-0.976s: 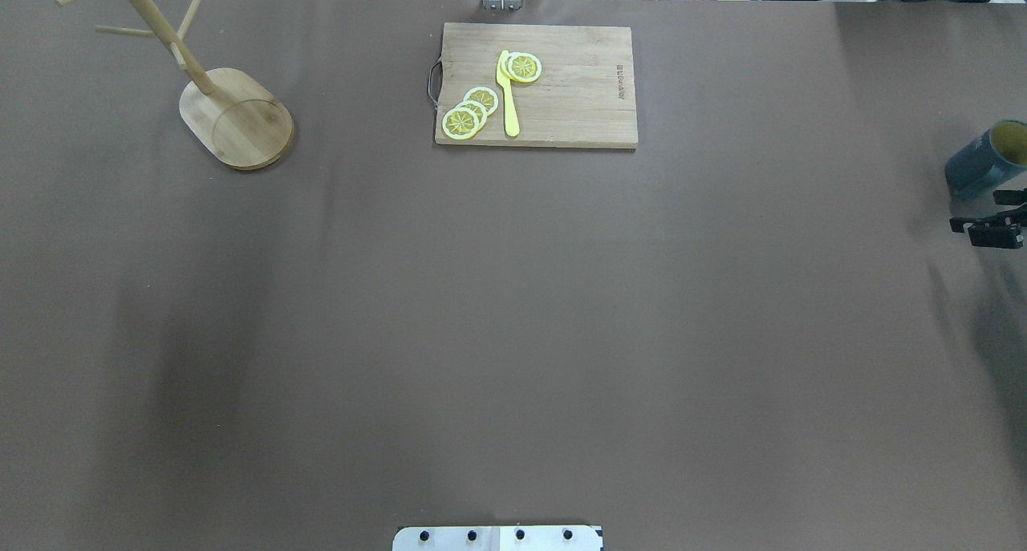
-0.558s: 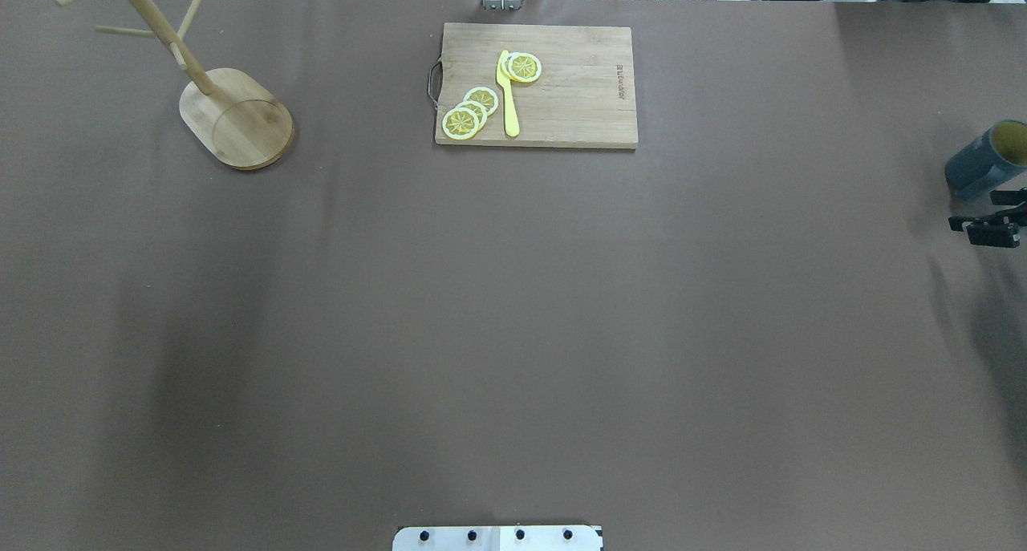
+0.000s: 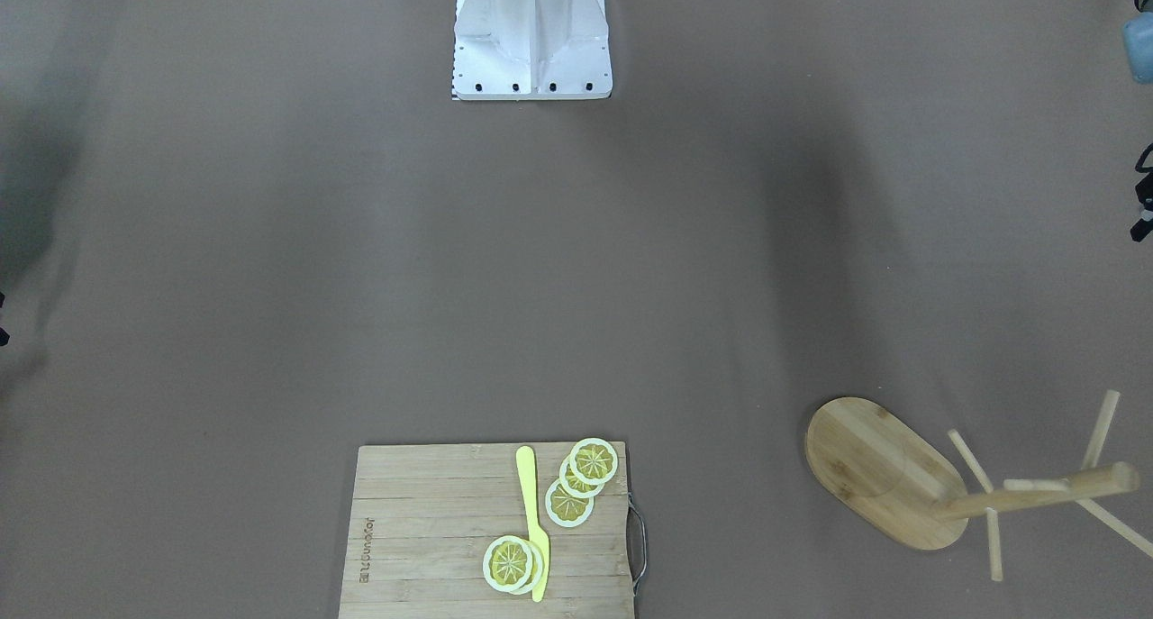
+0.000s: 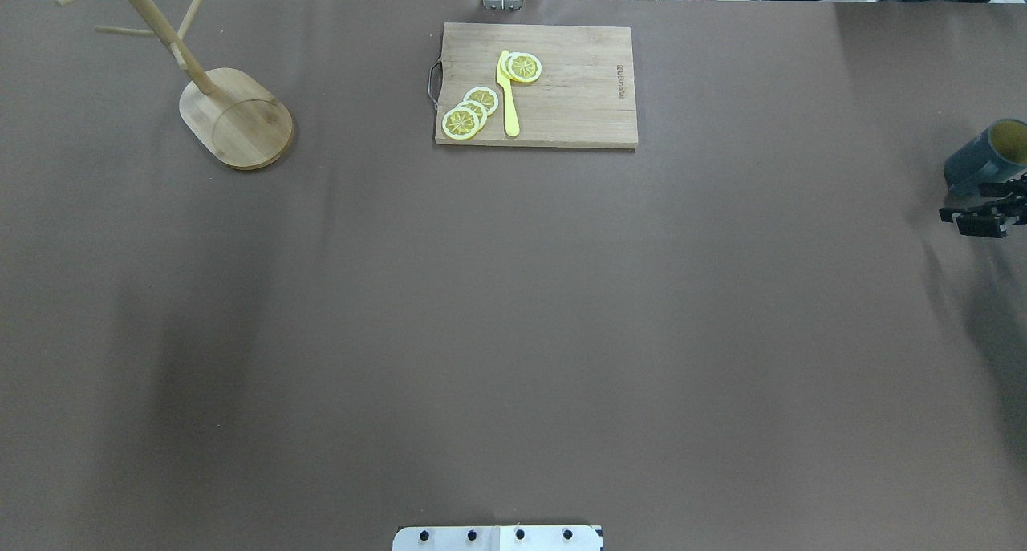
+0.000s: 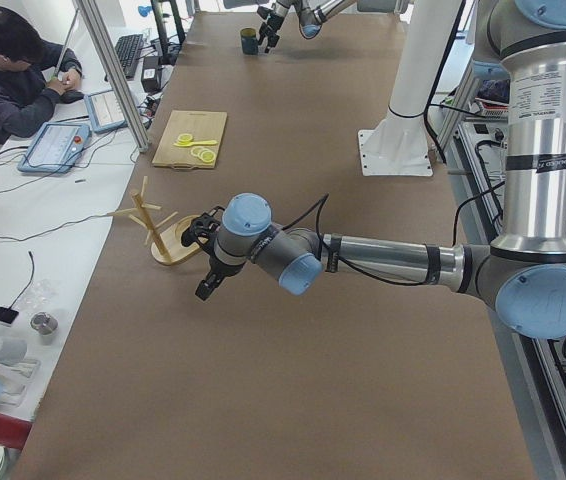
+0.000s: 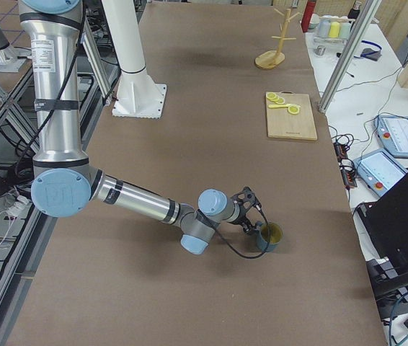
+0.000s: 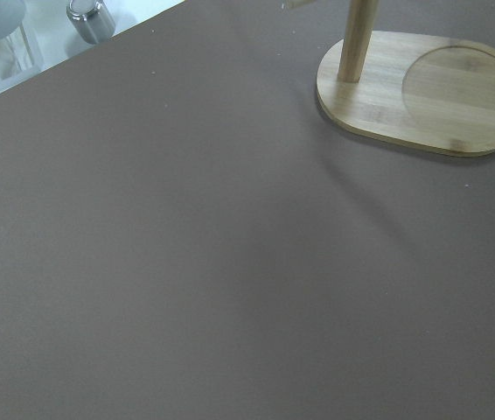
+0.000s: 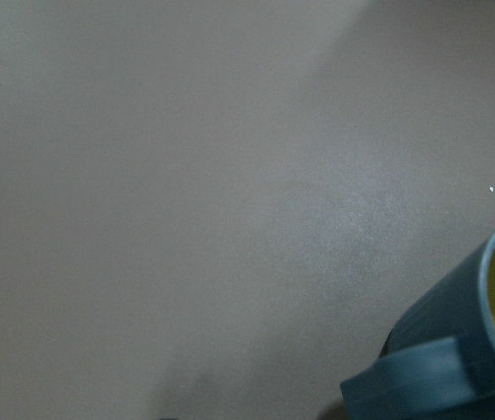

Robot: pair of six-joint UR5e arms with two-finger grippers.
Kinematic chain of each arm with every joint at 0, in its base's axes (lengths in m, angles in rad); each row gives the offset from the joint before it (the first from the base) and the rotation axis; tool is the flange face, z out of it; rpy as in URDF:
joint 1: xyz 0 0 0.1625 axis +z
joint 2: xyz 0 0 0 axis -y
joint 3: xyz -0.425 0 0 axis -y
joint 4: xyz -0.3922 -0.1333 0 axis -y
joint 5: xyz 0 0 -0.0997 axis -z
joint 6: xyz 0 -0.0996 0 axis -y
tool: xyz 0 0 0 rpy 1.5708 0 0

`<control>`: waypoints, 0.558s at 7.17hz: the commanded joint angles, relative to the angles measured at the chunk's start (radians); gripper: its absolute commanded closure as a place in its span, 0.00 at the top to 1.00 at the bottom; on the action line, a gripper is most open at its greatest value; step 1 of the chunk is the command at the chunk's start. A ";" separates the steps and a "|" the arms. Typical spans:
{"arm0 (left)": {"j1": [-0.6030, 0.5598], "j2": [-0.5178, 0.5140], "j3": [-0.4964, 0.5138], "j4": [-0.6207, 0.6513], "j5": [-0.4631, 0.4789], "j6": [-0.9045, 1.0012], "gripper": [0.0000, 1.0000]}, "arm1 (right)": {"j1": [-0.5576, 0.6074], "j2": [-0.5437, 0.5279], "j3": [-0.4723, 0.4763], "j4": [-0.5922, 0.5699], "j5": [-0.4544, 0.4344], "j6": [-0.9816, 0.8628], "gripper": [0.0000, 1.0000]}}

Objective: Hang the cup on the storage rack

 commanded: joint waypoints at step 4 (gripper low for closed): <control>0.000 0.000 0.003 0.000 0.000 0.001 0.99 | -0.001 0.029 -0.010 -0.008 -0.008 -0.002 0.64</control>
